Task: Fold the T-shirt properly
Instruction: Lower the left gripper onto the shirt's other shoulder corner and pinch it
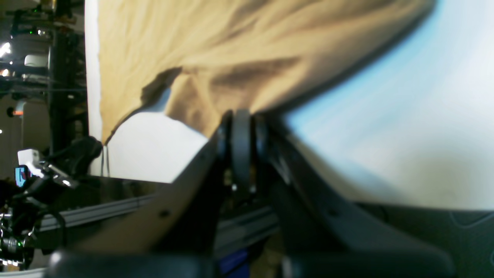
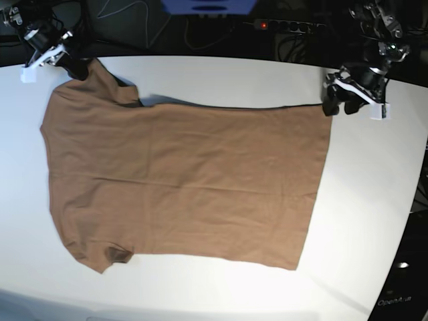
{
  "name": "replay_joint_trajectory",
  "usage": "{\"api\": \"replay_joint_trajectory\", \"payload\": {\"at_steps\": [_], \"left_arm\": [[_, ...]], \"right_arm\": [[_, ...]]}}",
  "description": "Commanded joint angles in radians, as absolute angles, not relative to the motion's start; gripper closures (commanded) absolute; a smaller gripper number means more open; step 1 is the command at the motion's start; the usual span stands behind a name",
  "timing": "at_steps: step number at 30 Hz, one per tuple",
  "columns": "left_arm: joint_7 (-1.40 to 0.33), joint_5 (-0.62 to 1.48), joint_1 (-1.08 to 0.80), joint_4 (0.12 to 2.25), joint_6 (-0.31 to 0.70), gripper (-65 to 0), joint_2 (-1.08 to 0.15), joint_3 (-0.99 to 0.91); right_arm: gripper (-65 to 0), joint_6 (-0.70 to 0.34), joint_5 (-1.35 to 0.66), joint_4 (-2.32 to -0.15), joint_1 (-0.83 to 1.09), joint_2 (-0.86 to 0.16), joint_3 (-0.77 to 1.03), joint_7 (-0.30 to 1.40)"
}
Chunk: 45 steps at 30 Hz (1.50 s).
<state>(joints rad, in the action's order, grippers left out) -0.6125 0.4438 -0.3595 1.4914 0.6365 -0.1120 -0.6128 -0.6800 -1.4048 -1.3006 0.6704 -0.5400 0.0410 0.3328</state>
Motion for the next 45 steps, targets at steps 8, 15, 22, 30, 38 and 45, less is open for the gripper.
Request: {"api": "replay_joint_trajectory", "payload": {"at_steps": [8,15,22,30,38,45], "left_arm": [[-0.771,0.417,-0.346,1.492,0.630,-37.8,-0.127,-0.610],[-0.855,0.417,-0.325,1.494,0.631,-37.8,-0.147,-0.608],[-0.886,0.417,-0.325,1.495,0.631,-37.7,-0.147,-0.513],[-0.886,0.417,-0.326,1.489,0.631,-26.1,-0.147,-0.493],[-0.886,0.417,-0.325,1.489,0.630,-4.4,-0.147,-0.496],[-0.886,0.426,-0.325,1.500,0.630,-2.8,-0.147,-0.499]], "right_arm": [[-0.9,-0.698,-1.422,-1.313,0.676,-0.558,0.047,0.320],[-0.9,-0.698,-1.422,-1.313,0.676,-0.558,0.047,0.320],[-0.9,-0.698,-1.422,-1.313,0.676,-0.555,0.047,0.320],[-0.9,-0.698,-1.422,-1.313,0.676,-0.555,0.047,0.320],[-0.9,-0.698,-1.422,-1.313,0.674,-0.555,0.047,0.320],[-0.9,-0.698,-1.422,-1.313,0.674,-0.556,0.047,0.320]]}}
